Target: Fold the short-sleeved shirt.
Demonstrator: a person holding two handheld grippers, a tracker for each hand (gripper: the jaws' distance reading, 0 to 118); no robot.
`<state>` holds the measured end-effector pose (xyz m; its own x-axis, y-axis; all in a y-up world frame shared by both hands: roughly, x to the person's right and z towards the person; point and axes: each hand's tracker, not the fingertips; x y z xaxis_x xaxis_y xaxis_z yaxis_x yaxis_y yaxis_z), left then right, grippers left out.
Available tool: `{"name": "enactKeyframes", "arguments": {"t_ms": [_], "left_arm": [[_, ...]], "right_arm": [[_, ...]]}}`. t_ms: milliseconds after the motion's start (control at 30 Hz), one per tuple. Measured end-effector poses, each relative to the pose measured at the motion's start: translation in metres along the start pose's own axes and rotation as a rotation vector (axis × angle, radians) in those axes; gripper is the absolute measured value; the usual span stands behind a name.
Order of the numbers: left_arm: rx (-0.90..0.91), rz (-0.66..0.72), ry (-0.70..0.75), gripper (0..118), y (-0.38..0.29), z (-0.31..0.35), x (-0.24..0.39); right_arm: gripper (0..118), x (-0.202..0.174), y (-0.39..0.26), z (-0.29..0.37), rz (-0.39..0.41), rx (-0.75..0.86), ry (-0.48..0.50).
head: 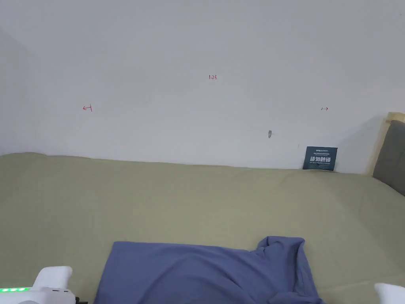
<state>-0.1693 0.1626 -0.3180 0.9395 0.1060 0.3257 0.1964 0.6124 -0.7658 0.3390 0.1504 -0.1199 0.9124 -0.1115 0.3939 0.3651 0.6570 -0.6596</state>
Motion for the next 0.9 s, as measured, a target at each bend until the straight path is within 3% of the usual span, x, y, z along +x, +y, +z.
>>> {"name": "enactKeyframes", "arguments": {"t_ms": [100,433,567,600,633,667,700,833,900], "left_arm": [[0.001,-0.007,-0.039,0,0.016,-0.011,0.008],[-0.021,-0.022,0.014,0,0.144,-0.107,0.015],[-0.032,0.039,0.026,3,0.181,-0.138,0.011],[-0.027,0.067,0.033,19,0.188,-0.145,0.008],[-0.035,0.079,0.037,66,0.192,-0.155,0.008],[-0.078,0.088,0.028,103,0.194,-0.166,0.006],[-0.125,0.093,0.020,118,0.194,-0.179,0.005],[-0.185,0.073,0.034,111,0.177,-0.224,0.004],[-0.231,0.068,0.045,96,0.172,-0.244,-0.001]], "right_arm": [[0,-0.010,0.008,-0.016,0.011,-0.003,-0.007],[0,-0.037,0.084,-0.087,0.080,-0.014,0.008],[0,-0.035,0.115,-0.109,0.092,-0.009,-0.010],[0,-0.034,0.122,-0.114,0.097,-0.005,-0.015],[0,-0.032,0.127,-0.119,0.102,-0.002,-0.018],[0,-0.030,0.134,-0.122,0.105,0.000,-0.021],[0,-0.028,0.140,-0.127,0.108,0.000,-0.025],[0,-0.020,0.162,-0.147,0.096,-0.006,-0.035],[0,-0.017,0.173,-0.162,0.077,-0.018,-0.043]]}}
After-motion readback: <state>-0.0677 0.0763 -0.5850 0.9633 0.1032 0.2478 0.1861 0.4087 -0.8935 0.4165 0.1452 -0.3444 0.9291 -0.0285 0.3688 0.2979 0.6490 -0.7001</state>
